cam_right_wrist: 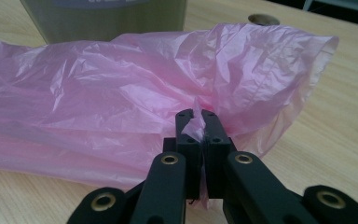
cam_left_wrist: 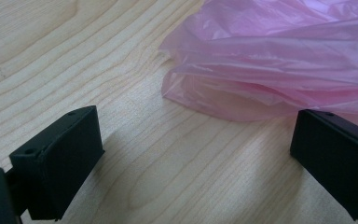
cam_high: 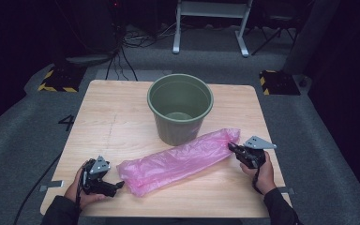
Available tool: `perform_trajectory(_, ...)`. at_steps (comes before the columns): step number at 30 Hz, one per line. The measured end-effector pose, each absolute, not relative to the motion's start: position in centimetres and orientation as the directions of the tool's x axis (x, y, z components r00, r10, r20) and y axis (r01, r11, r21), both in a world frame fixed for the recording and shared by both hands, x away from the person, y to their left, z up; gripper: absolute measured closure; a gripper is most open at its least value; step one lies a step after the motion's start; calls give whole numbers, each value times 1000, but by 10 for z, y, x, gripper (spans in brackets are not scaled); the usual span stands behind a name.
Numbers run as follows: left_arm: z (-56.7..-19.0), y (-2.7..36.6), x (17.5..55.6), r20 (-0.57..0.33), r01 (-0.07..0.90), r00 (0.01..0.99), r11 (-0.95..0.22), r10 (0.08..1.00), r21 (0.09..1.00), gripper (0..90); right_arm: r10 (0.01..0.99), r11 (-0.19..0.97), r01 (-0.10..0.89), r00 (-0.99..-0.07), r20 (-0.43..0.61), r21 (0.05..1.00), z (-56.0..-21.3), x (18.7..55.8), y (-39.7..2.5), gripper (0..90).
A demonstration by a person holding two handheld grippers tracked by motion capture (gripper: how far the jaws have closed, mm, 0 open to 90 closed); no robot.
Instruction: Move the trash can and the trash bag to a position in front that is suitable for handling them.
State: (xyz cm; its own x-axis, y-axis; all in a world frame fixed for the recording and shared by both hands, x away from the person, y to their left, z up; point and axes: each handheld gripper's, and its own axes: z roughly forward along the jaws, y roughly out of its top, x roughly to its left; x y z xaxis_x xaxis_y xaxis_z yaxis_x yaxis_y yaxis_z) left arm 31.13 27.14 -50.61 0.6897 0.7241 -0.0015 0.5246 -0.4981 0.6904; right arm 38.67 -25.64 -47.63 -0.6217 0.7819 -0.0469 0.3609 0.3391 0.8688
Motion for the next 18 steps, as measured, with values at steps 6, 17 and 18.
perform_trajectory(6,-506,271,311,-2,525,690,-498,724,690,21,766,346,283,-636,-95,894,-464,377,-251,889)
perform_trajectory(17,-506,271,311,-5,530,684,-492,730,691,21,744,343,206,-655,-131,917,-445,370,-237,888)
perform_trajectory(18,-506,271,311,-5,530,684,-492,730,691,21,743,335,200,-656,-128,921,-443,371,-237,888)
